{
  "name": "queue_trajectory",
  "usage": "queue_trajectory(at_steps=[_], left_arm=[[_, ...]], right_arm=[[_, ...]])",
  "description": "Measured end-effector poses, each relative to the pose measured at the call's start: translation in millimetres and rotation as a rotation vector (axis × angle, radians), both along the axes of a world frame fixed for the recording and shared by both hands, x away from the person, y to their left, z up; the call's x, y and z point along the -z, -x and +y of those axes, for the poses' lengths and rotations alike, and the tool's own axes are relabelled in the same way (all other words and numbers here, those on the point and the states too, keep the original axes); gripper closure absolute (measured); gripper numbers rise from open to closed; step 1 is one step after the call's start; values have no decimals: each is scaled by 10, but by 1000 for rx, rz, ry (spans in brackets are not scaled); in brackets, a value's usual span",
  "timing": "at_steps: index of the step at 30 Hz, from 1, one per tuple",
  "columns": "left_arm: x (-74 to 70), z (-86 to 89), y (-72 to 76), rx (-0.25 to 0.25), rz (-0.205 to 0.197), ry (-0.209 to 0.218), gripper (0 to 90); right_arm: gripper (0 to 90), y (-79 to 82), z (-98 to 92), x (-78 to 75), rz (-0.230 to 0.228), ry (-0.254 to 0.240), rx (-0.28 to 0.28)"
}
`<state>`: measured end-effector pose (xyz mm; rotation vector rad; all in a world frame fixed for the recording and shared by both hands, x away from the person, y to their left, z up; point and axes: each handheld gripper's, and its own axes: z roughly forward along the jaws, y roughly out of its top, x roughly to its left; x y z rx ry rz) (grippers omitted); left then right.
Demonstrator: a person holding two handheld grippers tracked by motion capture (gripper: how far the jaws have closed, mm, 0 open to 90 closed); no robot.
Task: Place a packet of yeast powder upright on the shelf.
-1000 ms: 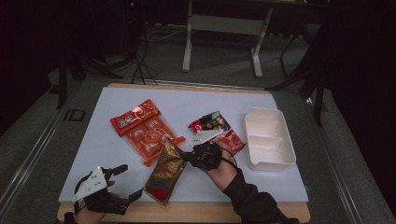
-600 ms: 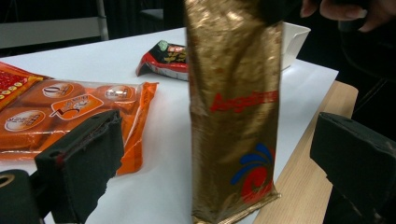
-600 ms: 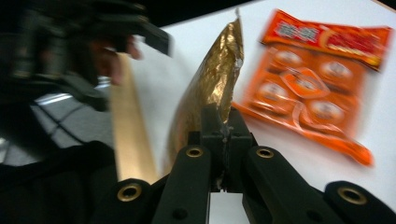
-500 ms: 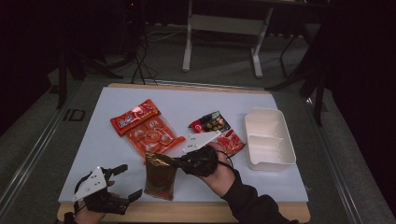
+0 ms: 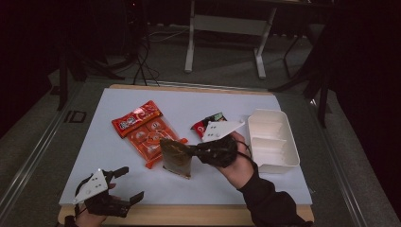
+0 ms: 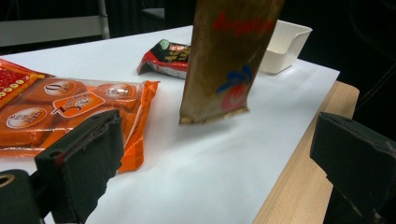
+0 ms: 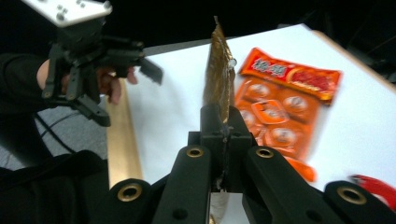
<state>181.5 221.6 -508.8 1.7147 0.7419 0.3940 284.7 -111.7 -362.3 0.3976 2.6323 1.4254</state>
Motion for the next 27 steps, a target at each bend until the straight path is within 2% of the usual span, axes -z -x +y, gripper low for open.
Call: queue_trajectory(at_steps=[6,11,16,21,25,27], left_arm=[[3,3,-2,-3,3,-5,29],[6,9,-2,-7,4,-3,29],[6,16,5,-10,4,-3,29],[12,14,0,-10,7,-2,29],[14,13,-4,-12,8,-4,29],[15,13,-6,-13,7,-5,29]], right_arm=[[900,-93,-235,-234,-48,-43,34],[900,-184,-420,-403,-87,-58,61],[900,-262,-551,-492,-108,-51,90],[900,-349,-699,-558,-109,-60,126],[900,-414,-818,-609,-128,-41,156],[900,-456,-875,-625,-120,-43,164]])
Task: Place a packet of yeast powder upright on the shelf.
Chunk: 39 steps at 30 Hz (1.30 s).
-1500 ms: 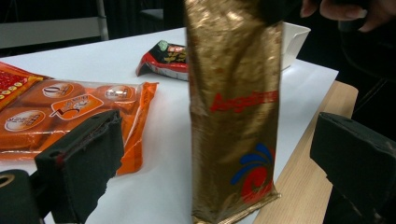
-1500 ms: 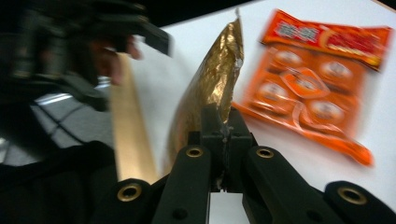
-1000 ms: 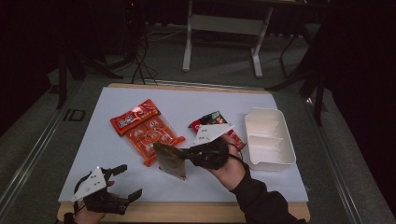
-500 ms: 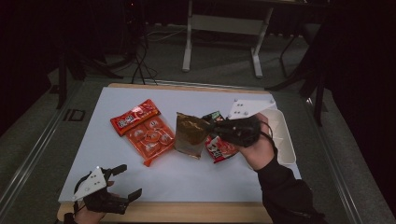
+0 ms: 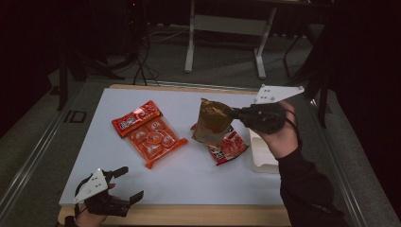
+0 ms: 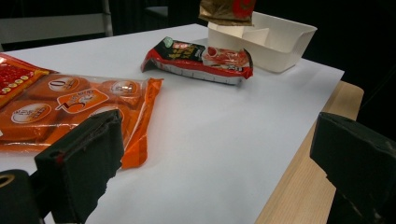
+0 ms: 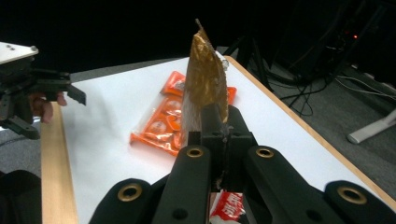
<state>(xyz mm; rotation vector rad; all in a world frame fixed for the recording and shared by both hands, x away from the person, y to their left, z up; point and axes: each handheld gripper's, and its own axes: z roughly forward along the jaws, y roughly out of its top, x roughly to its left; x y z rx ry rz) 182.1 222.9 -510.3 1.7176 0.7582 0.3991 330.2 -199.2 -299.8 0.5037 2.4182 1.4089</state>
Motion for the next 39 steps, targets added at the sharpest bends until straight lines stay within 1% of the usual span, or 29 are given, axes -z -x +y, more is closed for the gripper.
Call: queue_trajectory(at_steps=[2,3,5,7,8,9,10,11,12,13,14,15,17,23,26,28,30,31,34,36,37,39], left_arm=[[2,1,-4,-1,2,-2,29],[4,0,-6,-2,4,0,29],[8,0,-9,-3,6,-1,29],[10,1,-10,-5,8,0,29],[10,2,-9,-6,7,2,29],[10,4,-9,-6,6,4,29],[11,6,-10,-6,7,4,29],[11,6,-10,-6,7,4,29],[13,5,-9,-5,3,-6,29],[12,0,-6,-2,2,-8,29],[9,-5,-2,3,2,-3,30],[6,-12,3,7,1,7,29],[0,-17,9,13,-2,11,29],[2,-5,10,6,3,23,29],[5,-7,11,2,4,19,29],[7,-9,10,1,4,17,29],[7,-8,10,-2,5,16,29],[7,-7,10,-2,6,17,29],[8,-3,11,-6,8,19,29],[9,0,10,-7,9,19,29],[9,1,10,-8,10,20,29],[12,2,7,-11,12,19,29]], right_arm=[[900,-48,-71,-19,0,7,12],[900,-67,-96,-24,9,6,17],[900,-115,-165,-36,12,10,34],[900,-164,-241,-45,17,3,53],[900,-188,-277,-50,16,9,65],[900,-214,-316,-55,23,7,77],[900,-243,-367,-63,20,8,88],[900,-243,-367,-63,20,8,88],[900,-262,-402,-70,18,16,97],[900,-303,-477,-87,17,20,119],[900,-324,-522,-99,11,29,134],[900,-342,-561,-109,11,26,144],[900,-375,-638,-130,8,29,164],[900,-457,-859,-187,-11,13,208],[900,-501,-969,-208,-16,-2,228],[900,-539,-1030,-205,-16,-3,247],[900,-559,-1056,-200,-16,-2,255],[900,-593,-1100,-185,-16,3,270],[900,-656,-1171,-144,-7,3,291],[900,-670,-1191,-135,-1,1,296],[900,-708,-1243,-109,-3,8,318],[900,-748,-1295,-79,5,7,329]])
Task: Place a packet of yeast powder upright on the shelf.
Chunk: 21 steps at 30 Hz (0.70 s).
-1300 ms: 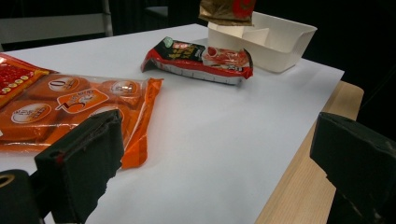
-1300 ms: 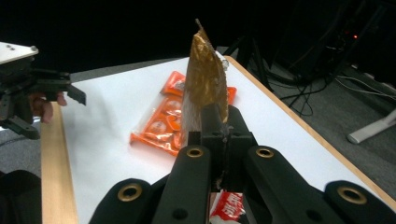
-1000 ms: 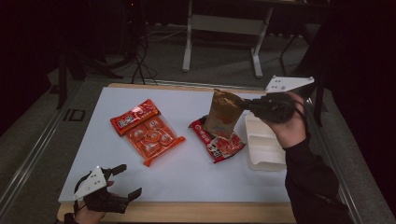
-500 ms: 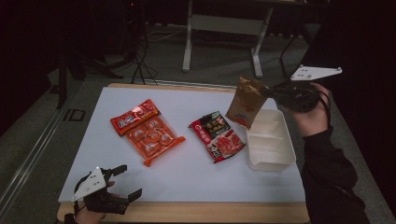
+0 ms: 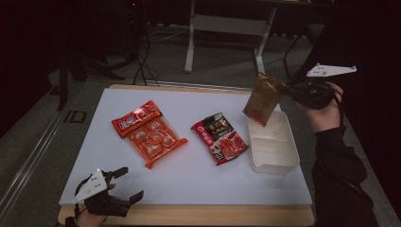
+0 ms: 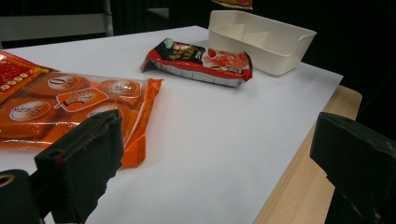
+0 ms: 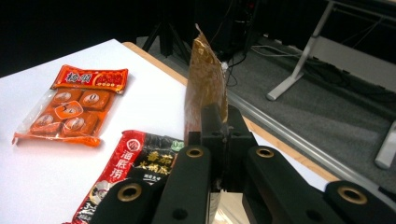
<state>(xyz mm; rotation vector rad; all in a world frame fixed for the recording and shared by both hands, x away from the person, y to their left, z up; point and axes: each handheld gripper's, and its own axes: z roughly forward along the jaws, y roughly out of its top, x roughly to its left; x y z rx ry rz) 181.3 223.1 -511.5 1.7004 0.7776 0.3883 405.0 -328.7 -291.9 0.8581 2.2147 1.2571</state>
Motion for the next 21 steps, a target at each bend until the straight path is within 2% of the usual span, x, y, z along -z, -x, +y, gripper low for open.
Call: queue_trajectory(at_steps=[11,16,21], left_arm=[[10,1,-5,2,11,0,29],[11,10,-8,-4,12,0,29],[13,7,-8,-3,14,-4,29]], right_arm=[[900,-162,-148,195,21,34,72],[900,-199,-231,227,31,31,96],[900,-246,-248,243,39,58,119]])
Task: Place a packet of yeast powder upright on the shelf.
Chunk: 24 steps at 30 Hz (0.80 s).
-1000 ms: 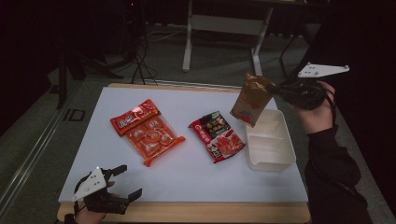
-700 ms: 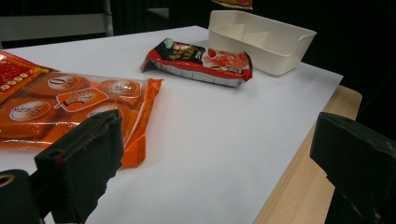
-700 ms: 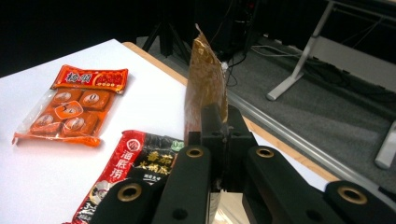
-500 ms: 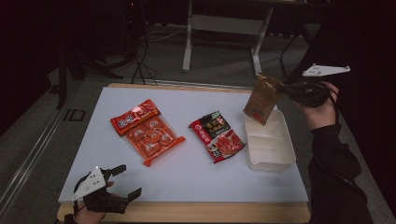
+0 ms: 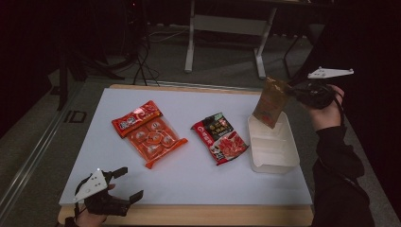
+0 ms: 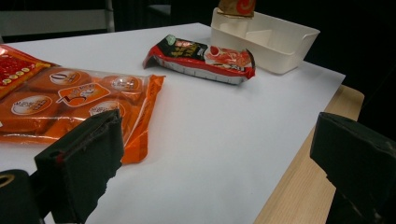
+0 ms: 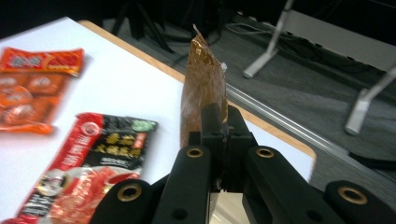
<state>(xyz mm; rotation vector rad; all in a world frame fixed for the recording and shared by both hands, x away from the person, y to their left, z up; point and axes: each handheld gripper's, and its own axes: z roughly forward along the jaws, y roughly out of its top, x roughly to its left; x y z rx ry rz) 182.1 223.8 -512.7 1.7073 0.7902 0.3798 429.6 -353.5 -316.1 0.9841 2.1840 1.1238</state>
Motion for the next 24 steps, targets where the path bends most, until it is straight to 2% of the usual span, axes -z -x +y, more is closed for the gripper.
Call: queue_trajectory(at_steps=[5,7,9,11,13,15,17,19,24], left_arm=[[1,4,1,-2,2,3,29],[2,5,0,-2,2,5,29],[3,4,0,-1,2,5,29],[3,5,-2,0,2,4,29],[3,6,-2,0,3,3,29],[3,7,-3,0,3,2,29],[3,9,-3,0,3,3,29],[4,12,-5,-1,3,2,29],[4,14,-5,-1,3,1,29]], right_arm=[[899,-128,-15,80,10,27,37],[898,-169,-8,114,-15,72,52],[895,-203,-6,148,-32,72,71],[889,-231,-3,183,-57,89,60],[886,-259,-11,218,-60,73,54],[879,-285,-22,265,-56,30,32],[880,-284,-13,289,-67,18,10],[883,-288,8,312,-55,-7,-20],[891,-288,95,350,-23,-31,-72]])
